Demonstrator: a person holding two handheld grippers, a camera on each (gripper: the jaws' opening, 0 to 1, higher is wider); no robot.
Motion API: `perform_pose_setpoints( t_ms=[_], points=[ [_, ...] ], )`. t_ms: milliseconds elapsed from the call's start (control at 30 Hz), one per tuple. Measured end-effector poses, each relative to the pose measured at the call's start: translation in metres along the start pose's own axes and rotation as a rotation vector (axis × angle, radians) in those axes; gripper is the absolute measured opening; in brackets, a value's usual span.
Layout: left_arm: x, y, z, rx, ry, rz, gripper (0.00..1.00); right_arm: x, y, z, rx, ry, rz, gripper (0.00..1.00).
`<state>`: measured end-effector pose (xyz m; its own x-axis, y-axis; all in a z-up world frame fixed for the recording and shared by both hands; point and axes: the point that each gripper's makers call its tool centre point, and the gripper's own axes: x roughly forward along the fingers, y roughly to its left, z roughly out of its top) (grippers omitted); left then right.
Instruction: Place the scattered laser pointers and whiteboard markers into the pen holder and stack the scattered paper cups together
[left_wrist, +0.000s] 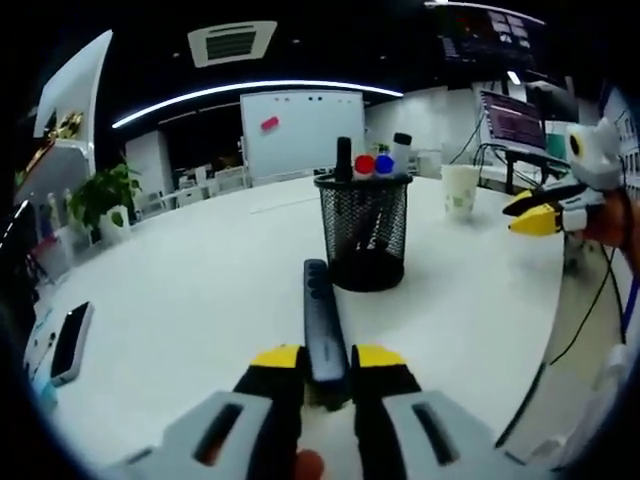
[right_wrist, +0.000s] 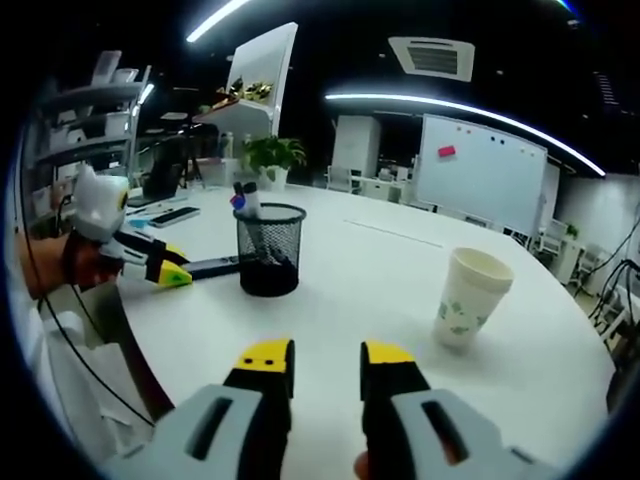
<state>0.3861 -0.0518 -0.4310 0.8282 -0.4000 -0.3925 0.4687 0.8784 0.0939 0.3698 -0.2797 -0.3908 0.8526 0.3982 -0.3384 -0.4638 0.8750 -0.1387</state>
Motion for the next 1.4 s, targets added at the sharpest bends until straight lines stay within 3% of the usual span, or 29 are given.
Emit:
perform_pose_setpoints(
  t_ms=[700,1400],
  points=[
    [-0.008,0.01,0.037,0.027,-0.106,0.013,0.19,0.001,0.002,0.002,-0.014,0.004,0.004,0.27],
    [-0.013,0.017,0.049,0.053,-0.133,0.029,0.19,0.0,0.005,0.001,-0.024,0.014,0.008,0.27]
  ],
)
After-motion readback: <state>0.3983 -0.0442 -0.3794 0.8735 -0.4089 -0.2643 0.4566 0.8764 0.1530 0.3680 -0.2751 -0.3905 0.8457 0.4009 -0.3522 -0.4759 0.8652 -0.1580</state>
